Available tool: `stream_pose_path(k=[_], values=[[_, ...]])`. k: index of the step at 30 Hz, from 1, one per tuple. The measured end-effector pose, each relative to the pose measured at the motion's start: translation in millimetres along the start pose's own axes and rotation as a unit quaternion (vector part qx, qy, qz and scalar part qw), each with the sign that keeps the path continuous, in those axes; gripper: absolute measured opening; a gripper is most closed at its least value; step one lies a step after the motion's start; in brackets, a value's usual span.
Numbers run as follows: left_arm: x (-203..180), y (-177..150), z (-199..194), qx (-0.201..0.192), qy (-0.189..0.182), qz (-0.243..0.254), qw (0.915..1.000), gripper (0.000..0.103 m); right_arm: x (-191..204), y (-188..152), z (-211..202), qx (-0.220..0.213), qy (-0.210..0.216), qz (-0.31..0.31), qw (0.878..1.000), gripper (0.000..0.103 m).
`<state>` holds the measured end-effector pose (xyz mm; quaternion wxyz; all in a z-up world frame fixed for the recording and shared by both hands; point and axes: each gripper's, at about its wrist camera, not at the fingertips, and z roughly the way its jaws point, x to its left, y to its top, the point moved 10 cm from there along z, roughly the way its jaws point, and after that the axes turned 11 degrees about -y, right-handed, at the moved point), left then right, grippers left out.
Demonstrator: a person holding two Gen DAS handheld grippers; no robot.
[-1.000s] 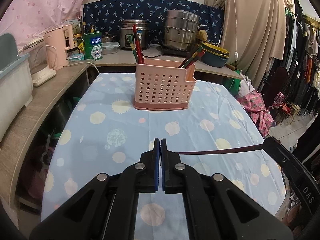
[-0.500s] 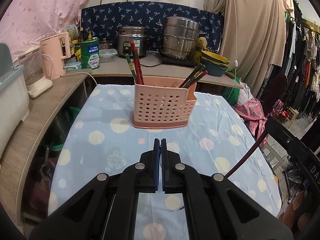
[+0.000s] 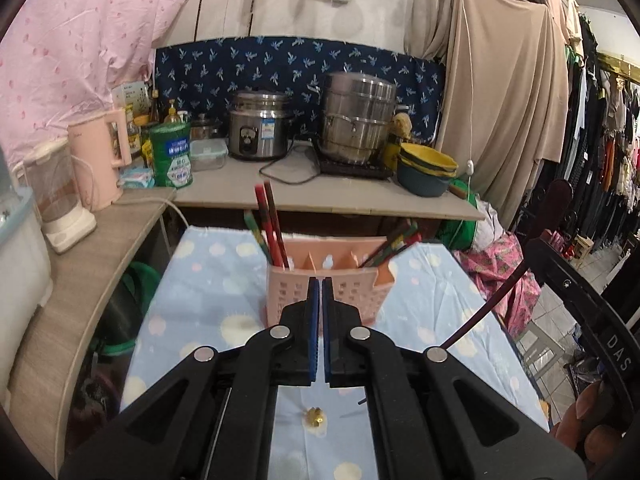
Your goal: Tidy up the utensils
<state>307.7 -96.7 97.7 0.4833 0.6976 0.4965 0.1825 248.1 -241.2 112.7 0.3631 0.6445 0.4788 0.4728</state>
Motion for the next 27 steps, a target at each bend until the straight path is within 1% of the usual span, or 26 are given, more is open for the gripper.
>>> stream_pose_path(k=[2,4,6,8,12,15,17,18,19,21,25,27], values=[[3,15,3,-0.009,0.003,0.003,1.0,0.001,3,13,8,-0.009,-0.003,-0.002,1.0,0.007],[4,23,5,-0.011,0.002,0.001,0.9999,0.001,4,21,17,-0.011,-0.002,-0.001,1.0,0.007],[10,18,6,-0.007,0.003,-0.003,1.0,0.001,5,22,21,-0.008,0.0,0.0,1.0,0.007],[20,6,9,0.003,0.004,-0.013,0.9999,0.002,5,14,22,-0.001,0.003,-0.002,1.0,0.007],[50,-41,20,0.037,0.019,-0.039,0.9984,0.002,-1,-13,16,0.02,0.004,0.0,1.0,0.007],[73,-85,29,0.073,0.027,-0.073,0.9943,0.004,-9,-31,9,0.033,0.002,0.012,0.999,0.007],[84,-117,34,0.096,0.032,-0.092,0.9906,0.009,-13,-42,3,0.039,-0.004,0.014,0.999,0.007],[86,-128,36,0.103,0.033,-0.097,0.9894,0.018,-14,-46,1,0.041,-0.007,0.013,0.999,0.007],[89,-140,38,0.111,0.036,-0.103,0.9878,0.03,-16,-51,-1,0.044,-0.009,0.014,0.999,0.007],[90,-161,43,0.122,0.035,-0.112,0.9856,0.038,-18,-59,-4,0.048,-0.014,0.013,0.999,0.007],[91,-191,62,0.147,0.034,-0.139,0.9786,0.039,-21,-74,-5,0.062,-0.016,0.02,0.998,0.007],[92,-201,72,0.156,0.032,-0.152,0.9755,0.039,-23,-79,-5,0.067,-0.017,0.024,0.997,0.007]])
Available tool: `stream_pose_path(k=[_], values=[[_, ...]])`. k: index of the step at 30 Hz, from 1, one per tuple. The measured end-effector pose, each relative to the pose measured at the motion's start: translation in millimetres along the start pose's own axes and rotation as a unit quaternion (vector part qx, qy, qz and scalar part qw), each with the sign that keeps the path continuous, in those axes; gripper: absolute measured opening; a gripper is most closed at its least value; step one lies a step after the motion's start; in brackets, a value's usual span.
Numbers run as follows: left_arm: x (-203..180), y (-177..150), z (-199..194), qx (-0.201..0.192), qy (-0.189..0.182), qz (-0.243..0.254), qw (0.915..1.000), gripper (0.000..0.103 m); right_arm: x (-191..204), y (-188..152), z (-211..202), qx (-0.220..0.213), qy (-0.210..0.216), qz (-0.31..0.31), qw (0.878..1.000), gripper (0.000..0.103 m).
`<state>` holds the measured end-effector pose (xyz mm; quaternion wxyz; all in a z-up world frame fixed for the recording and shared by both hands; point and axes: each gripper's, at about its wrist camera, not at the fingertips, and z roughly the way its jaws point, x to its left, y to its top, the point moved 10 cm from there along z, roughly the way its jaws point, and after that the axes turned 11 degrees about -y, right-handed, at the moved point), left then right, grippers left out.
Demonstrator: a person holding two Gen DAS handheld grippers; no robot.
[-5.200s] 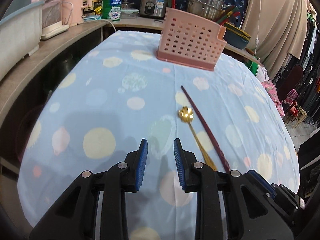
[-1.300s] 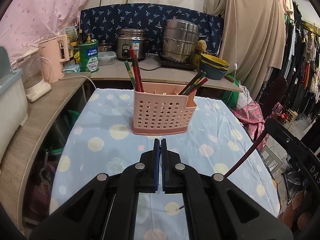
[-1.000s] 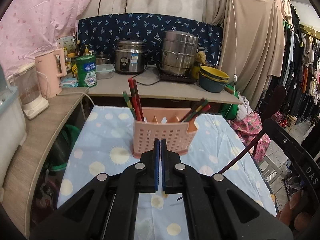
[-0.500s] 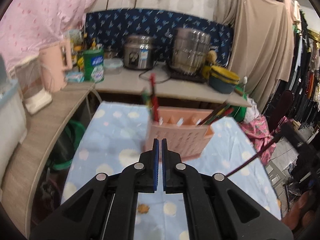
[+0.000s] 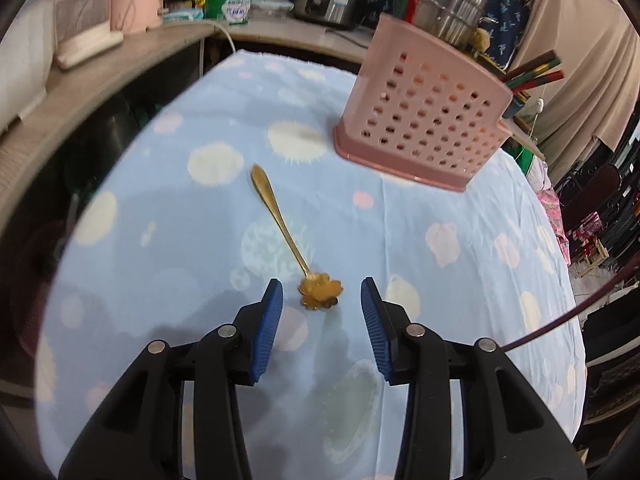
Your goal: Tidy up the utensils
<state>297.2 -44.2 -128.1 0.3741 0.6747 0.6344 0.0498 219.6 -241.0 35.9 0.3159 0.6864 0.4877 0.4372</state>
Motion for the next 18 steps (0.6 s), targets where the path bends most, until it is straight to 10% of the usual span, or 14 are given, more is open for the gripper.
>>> stream_pose_path(k=[18], values=[[-4,-26,-1,0.014,-0.007,0.015,0.9998,0.028,-2,-2,3,0.002,0.001,0.007,1.0,0.007]])
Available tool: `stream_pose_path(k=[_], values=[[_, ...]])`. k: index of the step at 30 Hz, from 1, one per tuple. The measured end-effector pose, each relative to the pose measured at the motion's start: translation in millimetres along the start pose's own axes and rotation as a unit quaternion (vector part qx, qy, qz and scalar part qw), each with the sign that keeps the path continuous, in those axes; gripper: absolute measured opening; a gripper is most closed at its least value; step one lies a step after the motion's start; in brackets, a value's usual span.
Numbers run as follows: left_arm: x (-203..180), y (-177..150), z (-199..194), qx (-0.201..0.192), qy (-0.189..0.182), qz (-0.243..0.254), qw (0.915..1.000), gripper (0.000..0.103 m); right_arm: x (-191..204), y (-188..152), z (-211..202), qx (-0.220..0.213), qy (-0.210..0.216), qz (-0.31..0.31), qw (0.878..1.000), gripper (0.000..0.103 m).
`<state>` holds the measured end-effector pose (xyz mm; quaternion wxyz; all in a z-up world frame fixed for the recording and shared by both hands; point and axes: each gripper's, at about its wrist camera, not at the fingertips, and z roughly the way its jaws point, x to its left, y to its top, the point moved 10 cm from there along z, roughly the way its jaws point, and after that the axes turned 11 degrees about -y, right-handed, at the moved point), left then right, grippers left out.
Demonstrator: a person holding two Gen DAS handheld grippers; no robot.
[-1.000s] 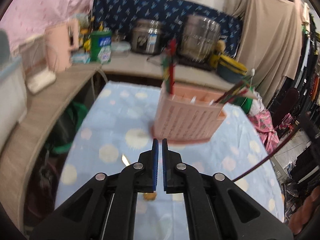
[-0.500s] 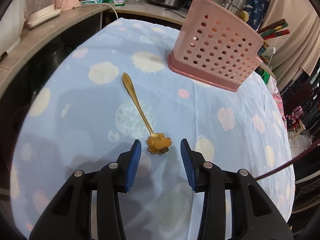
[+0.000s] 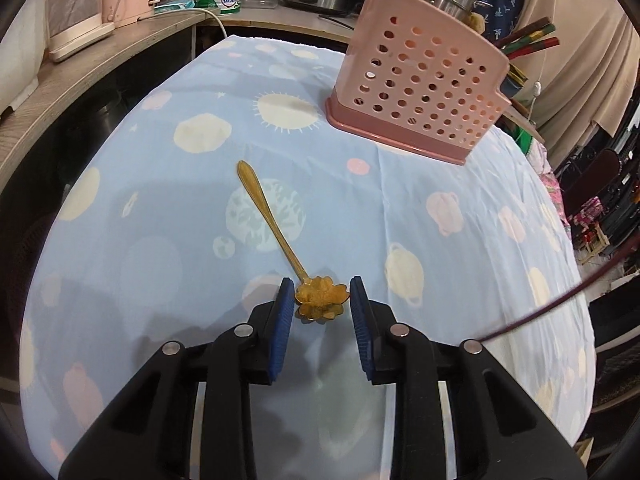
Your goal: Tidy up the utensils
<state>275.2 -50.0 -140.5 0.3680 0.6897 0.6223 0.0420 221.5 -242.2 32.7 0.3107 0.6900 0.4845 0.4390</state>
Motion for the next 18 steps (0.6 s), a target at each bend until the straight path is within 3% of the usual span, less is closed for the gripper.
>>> stream_pose_path(k=[10,12,14,18], values=[[-26,-61,-33,0.036,-0.047,0.024,0.998,0.028,4,-5,-2,0.0,0.003,0.004,1.0,0.007],[-26,-70,-34,0.044,-0.046,0.02,0.9978,0.032,5,-8,-5,0.0,0.003,0.004,1.0,0.007],[-22,-65,-37,0.035,-0.039,0.014,0.9985,0.039,4,-8,-5,0.0,0.003,0.005,1.0,0.007],[-7,-37,-34,0.016,-0.021,-0.005,0.9996,0.039,5,-8,-5,-0.001,0.003,0.003,1.0,0.007]])
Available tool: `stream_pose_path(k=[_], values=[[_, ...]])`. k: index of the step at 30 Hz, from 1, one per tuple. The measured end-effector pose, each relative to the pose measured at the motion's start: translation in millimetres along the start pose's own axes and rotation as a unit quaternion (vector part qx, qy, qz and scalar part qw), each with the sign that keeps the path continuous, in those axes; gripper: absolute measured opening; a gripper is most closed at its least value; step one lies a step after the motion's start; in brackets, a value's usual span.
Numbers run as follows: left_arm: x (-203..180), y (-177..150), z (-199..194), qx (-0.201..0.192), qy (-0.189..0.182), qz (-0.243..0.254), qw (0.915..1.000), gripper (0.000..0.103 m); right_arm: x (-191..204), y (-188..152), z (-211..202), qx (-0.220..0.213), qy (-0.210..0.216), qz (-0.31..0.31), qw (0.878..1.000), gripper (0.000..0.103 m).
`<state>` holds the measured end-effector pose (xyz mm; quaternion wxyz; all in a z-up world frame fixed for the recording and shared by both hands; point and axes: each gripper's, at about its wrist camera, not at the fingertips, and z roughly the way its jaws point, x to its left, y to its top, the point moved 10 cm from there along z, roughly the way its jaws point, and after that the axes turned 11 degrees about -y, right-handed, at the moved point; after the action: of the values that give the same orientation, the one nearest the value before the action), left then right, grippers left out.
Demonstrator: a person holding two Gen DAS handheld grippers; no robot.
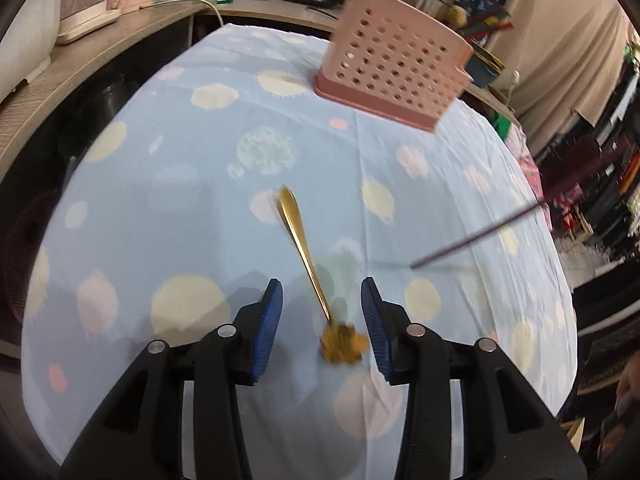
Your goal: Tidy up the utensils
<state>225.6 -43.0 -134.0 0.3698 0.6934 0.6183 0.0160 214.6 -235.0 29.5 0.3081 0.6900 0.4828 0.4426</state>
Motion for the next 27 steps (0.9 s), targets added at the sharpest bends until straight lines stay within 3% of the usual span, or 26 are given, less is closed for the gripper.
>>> stream_pose_path(k=[9,11,12,13,17,19,27], values=[[17,34,37,0.0,0.036,0.008,0.9993,0.037,-2,-9,-7,-0.001,0.003,0.0,1.0,0.007],[16,36,40,-0.001,0.043,0.017,0.9989,0.029,-2,-10,-7,-0.001,0.002,0.0,1.0,0.007],[15,36,41,0.002,0.04,0.019,0.999,0.013,-2,-9,-7,-0.001,0.003,0.0,1.0,0.007],[14,35,41,0.006,0.033,0.017,0.9993,0.009,-3,-9,-7,-0.001,0.002,0.0,1.0,0.007],[9,33,34,0.002,0.025,0.023,0.9994,0.008,-3,-8,-7,0.0,0.002,0.0,1.0,0.007],[5,33,26,-0.003,0.018,0.024,0.9996,0.001,-2,-10,-8,0.0,0.002,0.001,1.0,0.007],[-25,44,-26,-0.047,-0.008,0.038,0.9982,0.001,3,-8,-11,-0.002,0.007,-0.003,1.0,0.007]])
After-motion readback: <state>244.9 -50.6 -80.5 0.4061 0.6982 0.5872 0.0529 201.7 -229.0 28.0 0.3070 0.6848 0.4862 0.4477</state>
